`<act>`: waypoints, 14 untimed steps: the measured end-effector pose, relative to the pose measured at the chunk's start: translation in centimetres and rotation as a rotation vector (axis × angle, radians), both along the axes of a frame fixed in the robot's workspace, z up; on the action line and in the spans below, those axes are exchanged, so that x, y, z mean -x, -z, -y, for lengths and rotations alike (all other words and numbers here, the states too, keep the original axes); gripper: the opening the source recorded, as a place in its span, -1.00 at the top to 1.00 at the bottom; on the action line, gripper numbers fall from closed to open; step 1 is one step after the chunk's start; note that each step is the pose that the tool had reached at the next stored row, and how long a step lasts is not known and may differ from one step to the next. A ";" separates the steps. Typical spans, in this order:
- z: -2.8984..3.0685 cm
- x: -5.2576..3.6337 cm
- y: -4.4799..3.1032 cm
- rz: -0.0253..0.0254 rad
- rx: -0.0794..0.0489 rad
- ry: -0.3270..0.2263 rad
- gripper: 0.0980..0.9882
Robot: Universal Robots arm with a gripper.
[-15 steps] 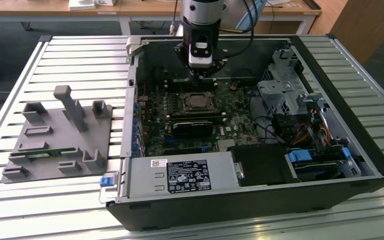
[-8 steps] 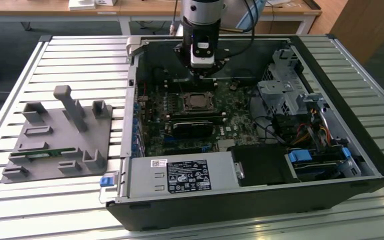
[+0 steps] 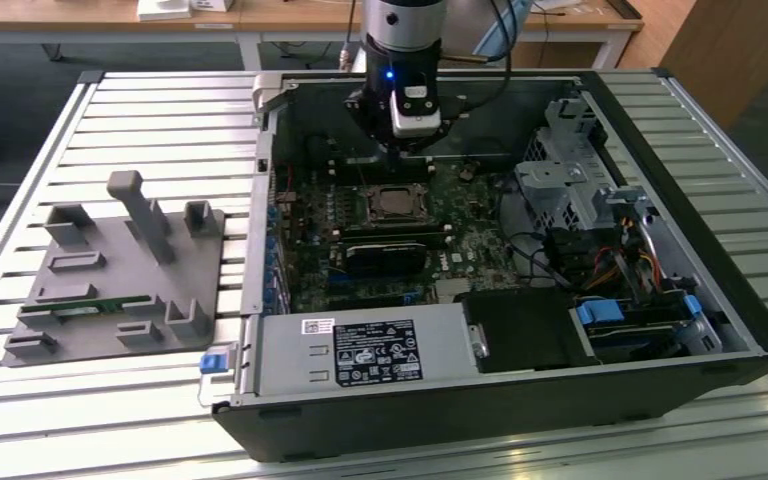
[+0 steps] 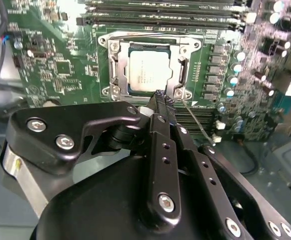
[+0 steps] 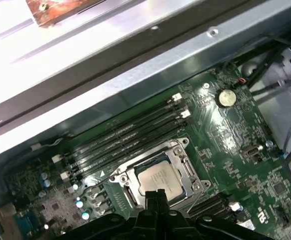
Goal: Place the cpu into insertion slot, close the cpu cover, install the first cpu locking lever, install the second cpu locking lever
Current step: 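Install the first cpu locking lever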
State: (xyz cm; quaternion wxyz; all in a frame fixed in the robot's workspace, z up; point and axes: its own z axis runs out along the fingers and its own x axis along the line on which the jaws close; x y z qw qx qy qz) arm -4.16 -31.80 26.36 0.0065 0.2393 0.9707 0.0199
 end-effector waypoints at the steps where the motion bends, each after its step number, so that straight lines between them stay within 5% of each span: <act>1: 0.00 0.00 0.02 0.0001 0.000 -0.019 0.98; 14: 0.00 0.00 0.14 0.0000 0.000 -0.253 0.98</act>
